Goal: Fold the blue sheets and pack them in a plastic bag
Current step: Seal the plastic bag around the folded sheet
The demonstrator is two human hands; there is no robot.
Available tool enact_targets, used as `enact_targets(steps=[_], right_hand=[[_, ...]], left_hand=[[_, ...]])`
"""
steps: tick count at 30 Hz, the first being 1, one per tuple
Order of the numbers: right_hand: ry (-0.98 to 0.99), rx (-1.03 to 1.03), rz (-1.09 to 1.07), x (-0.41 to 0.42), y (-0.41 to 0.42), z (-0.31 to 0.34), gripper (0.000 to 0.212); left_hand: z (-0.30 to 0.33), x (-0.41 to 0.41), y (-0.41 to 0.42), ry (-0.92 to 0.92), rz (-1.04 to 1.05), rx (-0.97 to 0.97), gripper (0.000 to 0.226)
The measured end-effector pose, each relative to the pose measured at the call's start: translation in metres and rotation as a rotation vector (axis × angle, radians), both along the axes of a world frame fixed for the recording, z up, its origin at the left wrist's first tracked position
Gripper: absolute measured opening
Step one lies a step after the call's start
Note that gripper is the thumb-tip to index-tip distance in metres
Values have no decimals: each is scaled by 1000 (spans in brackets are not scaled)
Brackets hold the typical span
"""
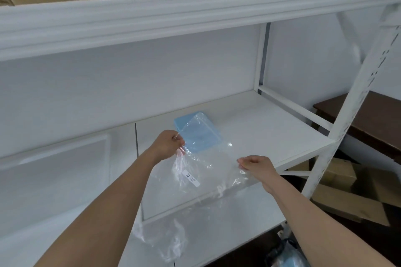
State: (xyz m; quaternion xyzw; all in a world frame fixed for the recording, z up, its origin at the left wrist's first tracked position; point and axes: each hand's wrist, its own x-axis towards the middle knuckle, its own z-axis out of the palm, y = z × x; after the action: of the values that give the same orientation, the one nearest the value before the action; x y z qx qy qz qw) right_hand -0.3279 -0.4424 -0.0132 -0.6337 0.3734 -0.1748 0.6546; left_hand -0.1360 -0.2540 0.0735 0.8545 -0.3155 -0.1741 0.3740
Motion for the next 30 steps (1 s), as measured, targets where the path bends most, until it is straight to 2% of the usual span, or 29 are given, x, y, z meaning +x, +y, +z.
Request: enact_targets(steps=[2, 6, 9, 14, 20, 22, 26, 30], right_hand=[[-17, 60, -55, -11, 5, 3, 14], [12, 209, -124, -27, 16, -1, 32], [-34, 328, -183, -38, 32, -1, 21], [-142, 414, -207, -60, 53, 0, 13], [-176, 379, -325, -92, 56, 0, 7], [-145, 359, -257, -102, 58, 1, 14], [-76, 426, 13, -114, 64, -5, 38], [47, 402, 198, -118, 67, -17, 32]], left_hand=[[1, -6, 1, 18, 3, -38, 17], [3, -18, 10, 75, 7, -111, 24], [3, -33, 25, 130, 0, -133, 23], [-13, -47, 50, 215, 5, -163, 14], [-34, -77, 61, 356, 24, -201, 11], [-36, -87, 62, 373, 36, -213, 12], [-28, -101, 63, 446, 133, -299, 10], [-16, -112, 59, 493, 224, -390, 7]])
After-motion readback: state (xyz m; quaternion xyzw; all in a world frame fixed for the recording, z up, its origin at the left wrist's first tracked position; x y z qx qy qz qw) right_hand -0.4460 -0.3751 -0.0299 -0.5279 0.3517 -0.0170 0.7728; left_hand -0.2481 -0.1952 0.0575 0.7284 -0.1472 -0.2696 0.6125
